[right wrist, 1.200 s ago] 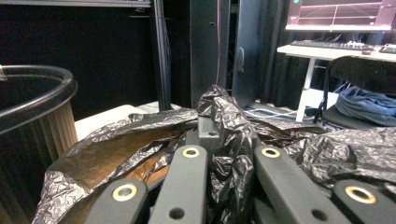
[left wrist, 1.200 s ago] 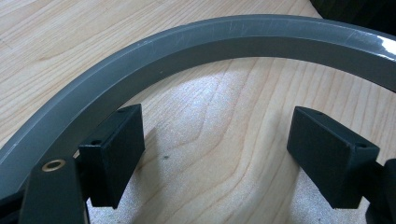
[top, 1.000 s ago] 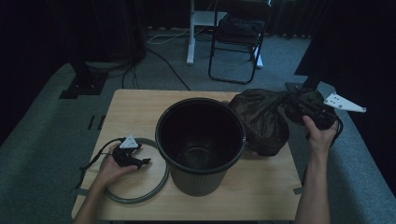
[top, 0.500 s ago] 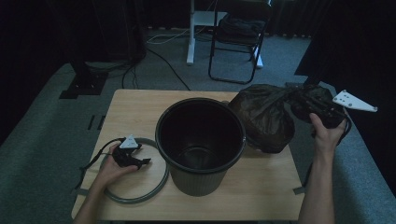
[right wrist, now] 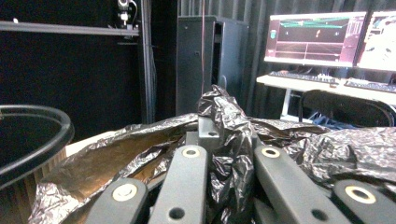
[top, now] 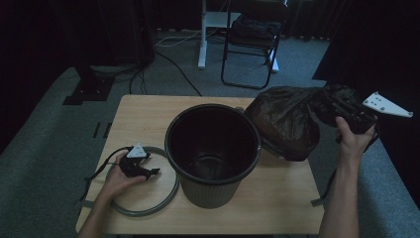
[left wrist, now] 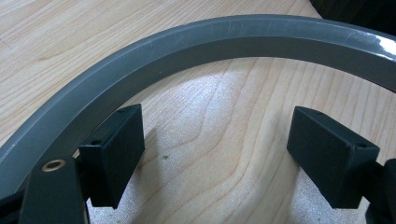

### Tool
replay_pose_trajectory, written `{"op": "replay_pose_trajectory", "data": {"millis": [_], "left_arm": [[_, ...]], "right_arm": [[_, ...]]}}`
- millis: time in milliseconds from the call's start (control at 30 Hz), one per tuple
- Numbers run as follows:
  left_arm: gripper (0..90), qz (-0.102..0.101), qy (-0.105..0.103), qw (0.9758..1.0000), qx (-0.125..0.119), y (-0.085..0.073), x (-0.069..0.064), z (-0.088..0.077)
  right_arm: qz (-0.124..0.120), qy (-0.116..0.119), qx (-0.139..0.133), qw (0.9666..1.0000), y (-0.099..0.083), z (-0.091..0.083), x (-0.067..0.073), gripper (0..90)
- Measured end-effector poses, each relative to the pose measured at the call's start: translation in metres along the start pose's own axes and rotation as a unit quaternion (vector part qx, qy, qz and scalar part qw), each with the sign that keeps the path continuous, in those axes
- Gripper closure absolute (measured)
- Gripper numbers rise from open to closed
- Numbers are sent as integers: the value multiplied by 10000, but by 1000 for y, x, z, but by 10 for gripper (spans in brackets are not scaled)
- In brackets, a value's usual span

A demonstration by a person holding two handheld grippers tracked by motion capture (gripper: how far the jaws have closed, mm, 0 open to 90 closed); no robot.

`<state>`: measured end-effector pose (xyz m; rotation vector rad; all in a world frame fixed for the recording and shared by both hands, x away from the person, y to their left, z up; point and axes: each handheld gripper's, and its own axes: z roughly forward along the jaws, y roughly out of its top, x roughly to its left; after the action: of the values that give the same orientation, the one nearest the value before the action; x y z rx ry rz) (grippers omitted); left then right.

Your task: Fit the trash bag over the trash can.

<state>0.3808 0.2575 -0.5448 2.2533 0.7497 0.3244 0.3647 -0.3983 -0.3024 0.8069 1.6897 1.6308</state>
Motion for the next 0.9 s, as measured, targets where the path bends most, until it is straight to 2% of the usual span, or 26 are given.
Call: {"op": "replay_pose_trajectory", "data": {"millis": [333, 633, 800, 900], "left_arm": [[194, -1, 0, 10000, 0, 0, 0, 0], [194, -1, 0, 10000, 1, 0, 0, 0], [194, -1, 1, 10000, 1, 0, 0, 0], [194, -3, 1, 10000, 0, 0, 0, 0]], "right_arm": [[-3, -70, -277, 9996, 16, -9, -3, 871], [36, -29, -512, 9987, 26, -15, -3, 871], [52, 29, -635, 9980, 31, -17, -3, 871], [10, 193, -728, 9972, 36, -20, -1, 871]]}}
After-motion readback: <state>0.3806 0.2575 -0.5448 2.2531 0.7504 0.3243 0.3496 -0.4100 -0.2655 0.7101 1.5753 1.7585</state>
